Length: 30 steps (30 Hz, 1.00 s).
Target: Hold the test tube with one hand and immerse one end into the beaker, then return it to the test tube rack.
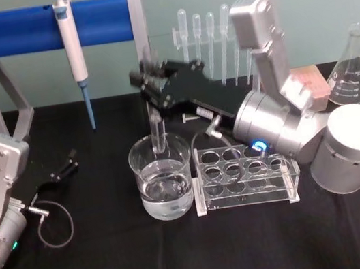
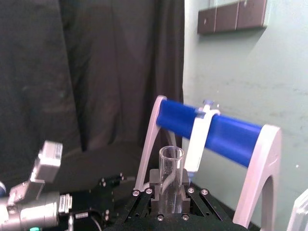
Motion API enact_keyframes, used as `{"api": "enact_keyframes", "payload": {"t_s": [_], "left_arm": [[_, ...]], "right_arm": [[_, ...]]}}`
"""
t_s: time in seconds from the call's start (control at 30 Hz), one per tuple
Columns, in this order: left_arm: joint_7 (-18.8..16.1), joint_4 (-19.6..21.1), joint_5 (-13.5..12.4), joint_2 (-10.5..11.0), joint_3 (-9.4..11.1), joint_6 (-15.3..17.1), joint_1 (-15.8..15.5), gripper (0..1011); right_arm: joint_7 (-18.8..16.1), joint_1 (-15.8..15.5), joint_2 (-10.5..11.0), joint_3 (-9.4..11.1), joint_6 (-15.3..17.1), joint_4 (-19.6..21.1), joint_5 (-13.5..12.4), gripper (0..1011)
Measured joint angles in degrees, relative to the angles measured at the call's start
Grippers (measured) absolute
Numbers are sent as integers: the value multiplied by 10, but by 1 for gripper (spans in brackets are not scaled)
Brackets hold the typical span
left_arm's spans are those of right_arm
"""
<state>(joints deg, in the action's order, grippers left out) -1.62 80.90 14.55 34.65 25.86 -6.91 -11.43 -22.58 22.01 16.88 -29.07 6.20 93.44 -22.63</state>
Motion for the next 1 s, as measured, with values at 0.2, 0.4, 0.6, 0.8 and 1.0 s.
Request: {"api": "enact_keyframes", "payload": {"t_s": [0.2, 0.4, 0.6, 0.8, 1.0], "left_arm": [[0, 0, 0, 0, 0, 0, 0, 1000], [0, 0, 0, 0, 0, 0, 0, 1000], [0, 0, 0, 0, 0, 0, 0, 1000], [0, 0, 0, 0, 0, 0, 0, 1000], [0, 0, 0, 0, 0, 0, 0, 1000]], "right_arm": [[-9, -4, -7, -14, -33, -45, 18, 225], [-22, -16, -11, -16, -69, -79, 24, 225], [-34, -25, -12, -16, -94, -101, 31, 225], [-46, -29, -15, -17, -106, -117, 38, 225], [-51, -30, -18, -18, -106, -122, 40, 225]]}}
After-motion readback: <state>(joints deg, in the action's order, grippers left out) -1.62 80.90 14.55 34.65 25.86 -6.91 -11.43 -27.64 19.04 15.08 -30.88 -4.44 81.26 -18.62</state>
